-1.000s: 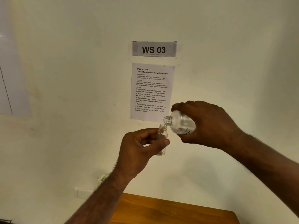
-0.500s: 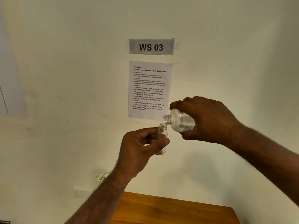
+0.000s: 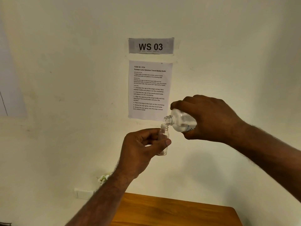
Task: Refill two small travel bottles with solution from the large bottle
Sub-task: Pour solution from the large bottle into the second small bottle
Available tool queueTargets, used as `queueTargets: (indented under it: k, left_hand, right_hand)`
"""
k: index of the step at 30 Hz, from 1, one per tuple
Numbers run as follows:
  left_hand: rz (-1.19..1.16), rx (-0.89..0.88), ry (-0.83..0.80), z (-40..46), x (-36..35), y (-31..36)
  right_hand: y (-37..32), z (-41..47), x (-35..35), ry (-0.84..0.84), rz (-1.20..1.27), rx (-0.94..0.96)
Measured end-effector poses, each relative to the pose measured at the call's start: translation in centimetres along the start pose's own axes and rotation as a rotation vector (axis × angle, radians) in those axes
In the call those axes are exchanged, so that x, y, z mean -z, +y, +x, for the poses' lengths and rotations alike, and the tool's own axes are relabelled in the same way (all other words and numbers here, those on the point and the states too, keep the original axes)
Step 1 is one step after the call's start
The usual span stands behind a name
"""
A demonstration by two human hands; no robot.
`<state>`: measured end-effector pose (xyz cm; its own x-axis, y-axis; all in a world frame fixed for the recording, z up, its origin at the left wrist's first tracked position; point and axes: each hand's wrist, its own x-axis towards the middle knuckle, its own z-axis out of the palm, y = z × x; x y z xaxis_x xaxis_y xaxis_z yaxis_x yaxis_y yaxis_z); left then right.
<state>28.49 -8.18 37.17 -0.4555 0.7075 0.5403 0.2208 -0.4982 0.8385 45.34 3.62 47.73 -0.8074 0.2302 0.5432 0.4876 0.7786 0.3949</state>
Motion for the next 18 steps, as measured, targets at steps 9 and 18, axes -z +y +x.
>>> queueTargets:
  k: [9,18]
  left_hand:
    - [0.002,0.01,-0.004,0.0,-0.06,-0.11]
    - [0.04,-0.011,-0.007,0.07,0.12,-0.35]
  right_hand:
    - [0.07,0.08,0.11,0.009,-0.008,0.024]
    - [0.21,0.25,0.0,0.023,-0.013,0.038]
